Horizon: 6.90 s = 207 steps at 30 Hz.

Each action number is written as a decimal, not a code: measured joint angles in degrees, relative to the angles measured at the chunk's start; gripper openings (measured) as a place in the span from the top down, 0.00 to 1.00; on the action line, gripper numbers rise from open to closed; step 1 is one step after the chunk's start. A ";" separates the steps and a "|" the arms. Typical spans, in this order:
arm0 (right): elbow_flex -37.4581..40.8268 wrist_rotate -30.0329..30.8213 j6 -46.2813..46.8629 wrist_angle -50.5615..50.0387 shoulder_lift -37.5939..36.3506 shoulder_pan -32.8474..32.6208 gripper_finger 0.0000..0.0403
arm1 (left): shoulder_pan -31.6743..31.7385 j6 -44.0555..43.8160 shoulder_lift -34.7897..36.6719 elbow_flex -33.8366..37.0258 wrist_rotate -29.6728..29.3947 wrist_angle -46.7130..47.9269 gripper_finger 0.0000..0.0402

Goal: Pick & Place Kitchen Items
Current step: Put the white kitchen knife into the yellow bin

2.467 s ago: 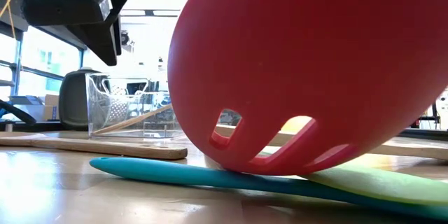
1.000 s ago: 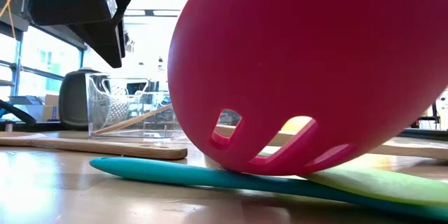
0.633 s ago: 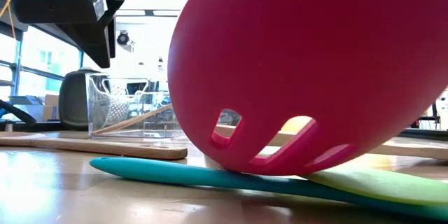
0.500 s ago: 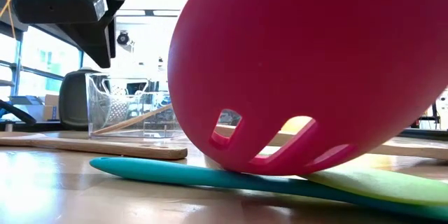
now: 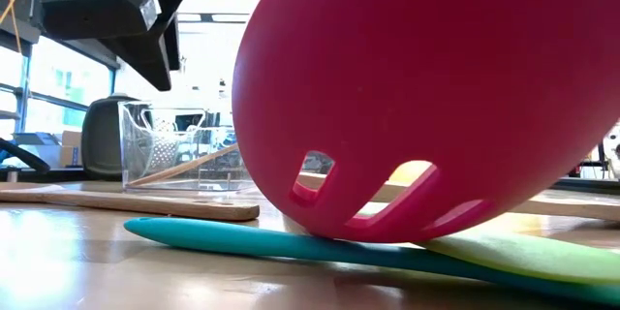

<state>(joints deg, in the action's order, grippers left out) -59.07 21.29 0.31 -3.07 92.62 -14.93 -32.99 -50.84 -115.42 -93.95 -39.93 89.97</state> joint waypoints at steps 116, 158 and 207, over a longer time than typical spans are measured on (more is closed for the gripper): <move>-0.33 -32.39 125.88 -36.09 14.10 -40.29 0.74 | -0.02 22.11 0.02 0.00 -4.01 -31.58 0.30; -6.54 -31.94 116.39 -50.56 8.26 -40.53 0.94 | -0.04 23.16 0.04 0.00 2.41 -31.54 0.30; -15.86 12.42 73.18 -83.06 -9.51 3.16 0.94 | -0.04 21.64 0.04 0.02 1.86 -23.20 0.30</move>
<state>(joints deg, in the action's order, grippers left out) -74.93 33.71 73.49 -86.14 83.11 -11.77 -33.04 -29.20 -115.37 -93.93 -38.06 66.77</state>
